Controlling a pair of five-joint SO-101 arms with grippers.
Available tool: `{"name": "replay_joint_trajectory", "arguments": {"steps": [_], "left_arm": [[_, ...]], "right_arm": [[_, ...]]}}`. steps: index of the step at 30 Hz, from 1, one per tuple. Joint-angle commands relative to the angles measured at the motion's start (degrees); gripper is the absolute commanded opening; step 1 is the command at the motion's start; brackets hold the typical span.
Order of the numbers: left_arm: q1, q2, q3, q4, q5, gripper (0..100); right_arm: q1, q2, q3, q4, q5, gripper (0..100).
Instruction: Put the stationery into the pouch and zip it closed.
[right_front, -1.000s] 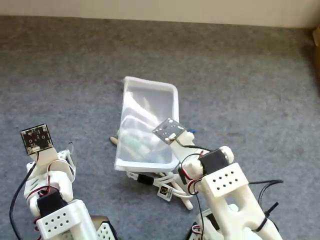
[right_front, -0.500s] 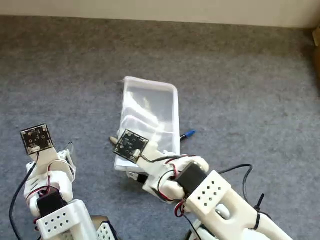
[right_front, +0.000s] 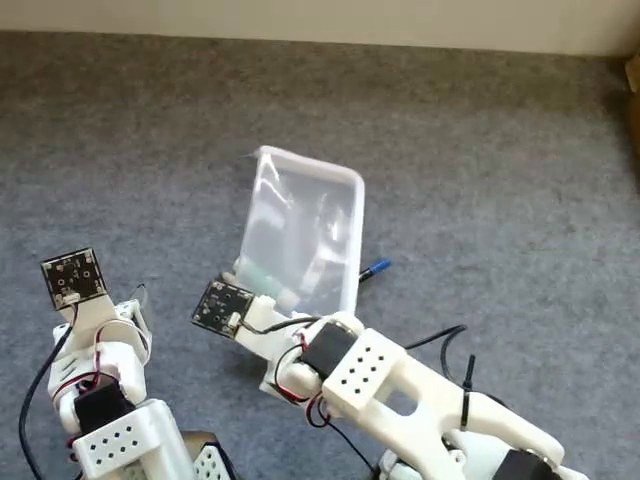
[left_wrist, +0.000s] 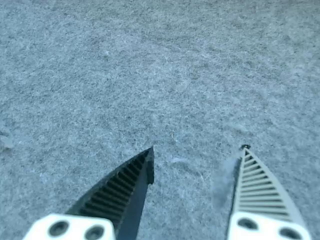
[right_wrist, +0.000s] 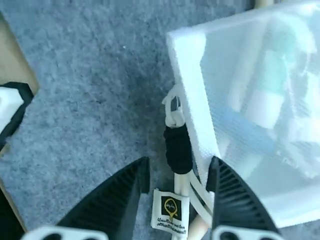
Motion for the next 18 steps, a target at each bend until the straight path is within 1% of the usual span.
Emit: {"name": "replay_joint_trajectory", "arguments": {"steps": [1, 6, 12, 18], "left_arm": [[-0.75, -0.75, -0.75, -1.23, 0.26, 26], [-0.84, -0.75, -0.75, -1.23, 0.26, 26], [-0.84, -0.75, -0.75, -1.23, 0.26, 26], [-0.75, -0.75, -0.75, -1.23, 0.26, 26]], "right_arm": [[-1.27, 0.31, -1.27, -1.45, -2.64, 18.0], [-3.12, -2.59, -1.8, 4.62, -3.25, 18.0], [-5.93, -9.27, -1.27, 4.97, -3.25, 18.0], [-6.2, -6.37, -1.19, 4.53, -3.25, 18.0]]}}
